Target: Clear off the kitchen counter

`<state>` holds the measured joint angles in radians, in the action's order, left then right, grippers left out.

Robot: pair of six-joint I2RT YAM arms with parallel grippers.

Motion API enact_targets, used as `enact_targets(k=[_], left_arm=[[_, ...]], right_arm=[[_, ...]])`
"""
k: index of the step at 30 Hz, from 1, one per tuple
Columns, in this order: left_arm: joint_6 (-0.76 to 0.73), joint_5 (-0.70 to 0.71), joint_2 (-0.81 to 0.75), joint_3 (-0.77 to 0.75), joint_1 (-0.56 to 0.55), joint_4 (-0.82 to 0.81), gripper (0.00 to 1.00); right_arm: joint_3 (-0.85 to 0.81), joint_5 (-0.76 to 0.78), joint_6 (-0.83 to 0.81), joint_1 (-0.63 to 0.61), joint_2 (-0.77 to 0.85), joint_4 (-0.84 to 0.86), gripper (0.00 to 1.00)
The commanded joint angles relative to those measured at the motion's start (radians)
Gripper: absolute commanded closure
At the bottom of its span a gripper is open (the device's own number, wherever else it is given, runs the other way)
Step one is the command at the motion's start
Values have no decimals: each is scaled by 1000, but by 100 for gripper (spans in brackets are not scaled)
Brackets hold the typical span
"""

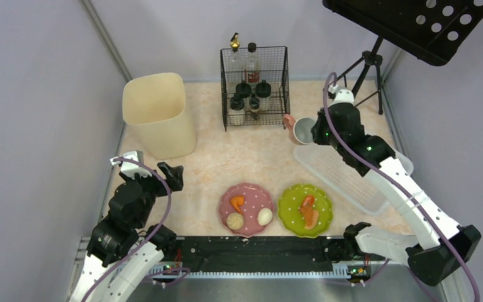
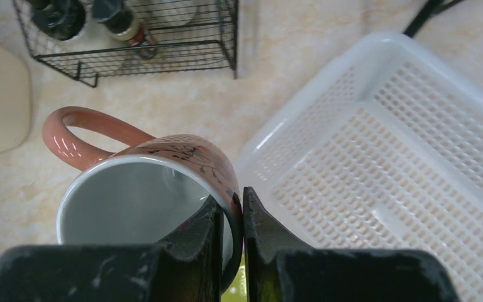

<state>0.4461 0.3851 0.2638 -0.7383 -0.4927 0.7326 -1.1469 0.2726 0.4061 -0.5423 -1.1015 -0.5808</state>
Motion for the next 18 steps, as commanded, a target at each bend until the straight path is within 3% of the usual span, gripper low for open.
enact_targets(k=[1, 7, 12, 18], left_arm=[[-9, -7, -12, 2, 3, -49, 1], [-8, -9, -14, 2, 2, -49, 2], [-10, -13, -14, 1, 2, -51, 2], [-13, -18, -15, 1, 2, -52, 1]], right_arm=[[-31, 85, -27, 65, 82, -16, 100], [49, 161, -34, 146, 126, -41, 100], [147, 129, -28, 247, 135, -26, 100], [240, 78, -18, 279, 117, -1, 100]])
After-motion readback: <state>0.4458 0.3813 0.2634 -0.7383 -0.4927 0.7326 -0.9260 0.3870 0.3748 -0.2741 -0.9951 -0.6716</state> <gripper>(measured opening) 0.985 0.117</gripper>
